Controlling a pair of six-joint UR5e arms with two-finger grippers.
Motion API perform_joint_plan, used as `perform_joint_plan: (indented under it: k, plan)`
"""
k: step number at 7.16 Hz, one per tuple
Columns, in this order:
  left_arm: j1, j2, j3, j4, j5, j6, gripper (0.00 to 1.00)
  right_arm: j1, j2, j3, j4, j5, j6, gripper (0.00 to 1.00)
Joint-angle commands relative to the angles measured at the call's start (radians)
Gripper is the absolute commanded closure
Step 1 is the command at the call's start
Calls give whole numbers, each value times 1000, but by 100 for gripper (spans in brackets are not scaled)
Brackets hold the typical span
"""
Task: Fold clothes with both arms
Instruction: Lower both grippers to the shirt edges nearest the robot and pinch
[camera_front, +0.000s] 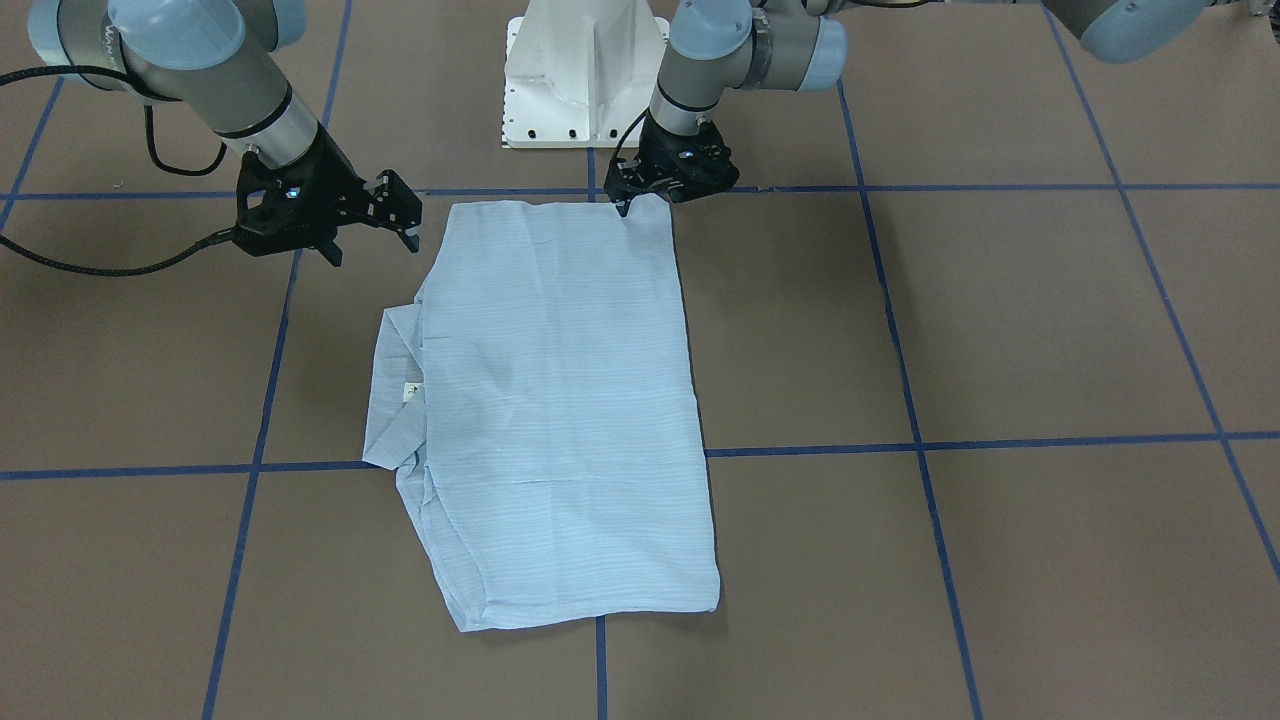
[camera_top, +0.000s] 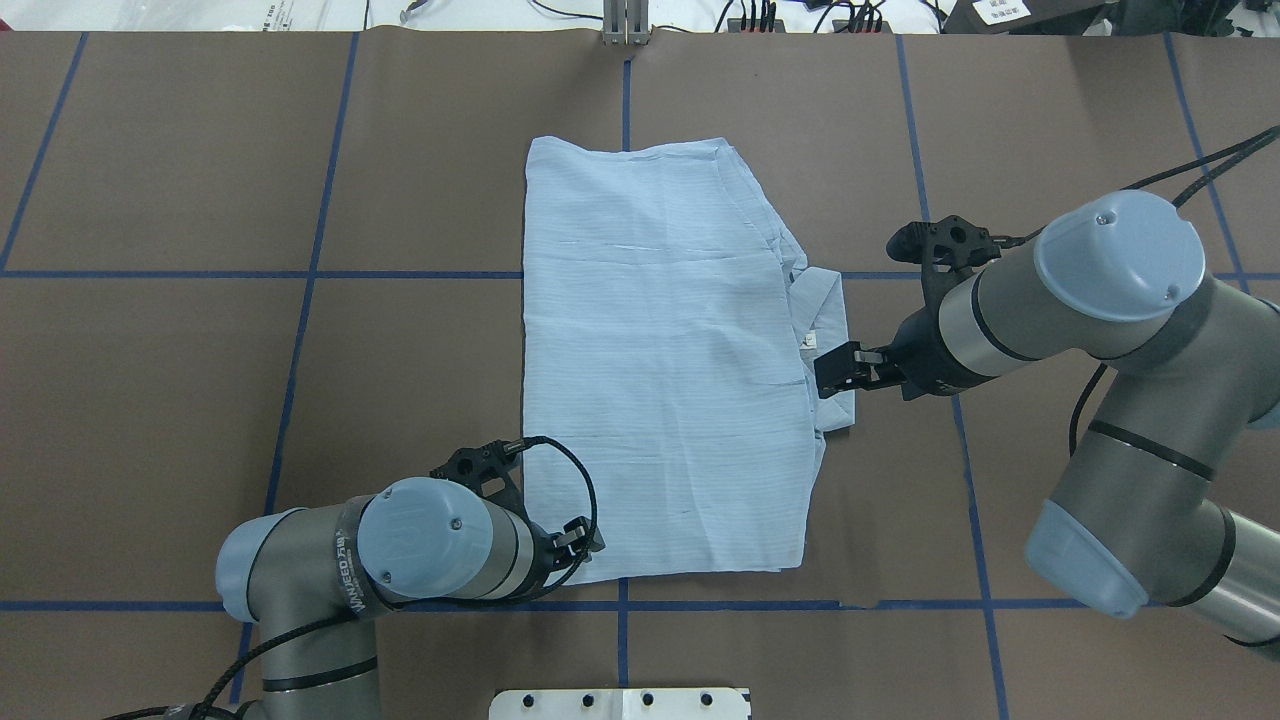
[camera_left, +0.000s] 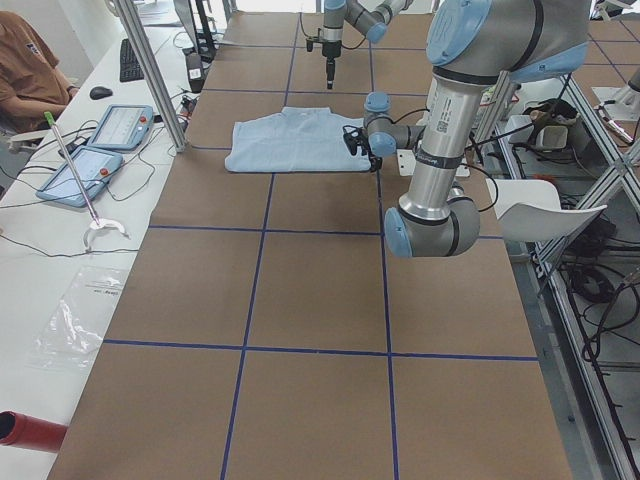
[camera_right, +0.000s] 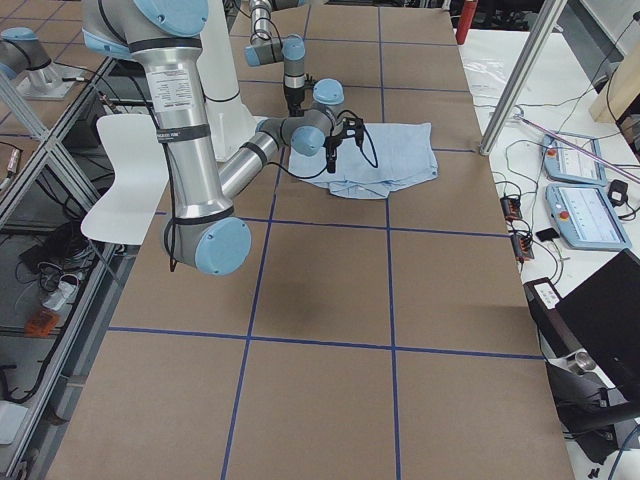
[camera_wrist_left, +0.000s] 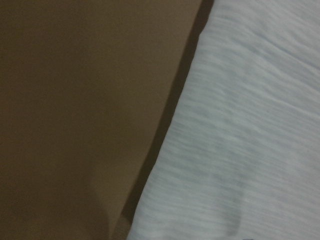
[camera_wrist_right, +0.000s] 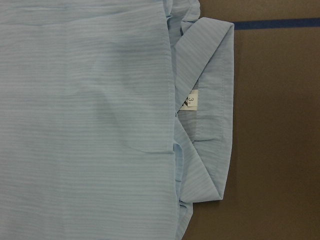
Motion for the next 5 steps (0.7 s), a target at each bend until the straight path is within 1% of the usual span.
perform_joint_plan:
  k: [1,3,4,5]
  plan:
    - [-7,1,2,3,1,2,14,-1,2,-1,0,0,0,0]
    - [-13,1,8,6,1,2,18,-1,5,-1,0,0,0,0]
    - [-13,-1,8,9,1,2,21,-1,4,-1,0,0,0,0]
    - [-13,-1,8,9,1,2,29,-1,1,-1,0,0,0,0]
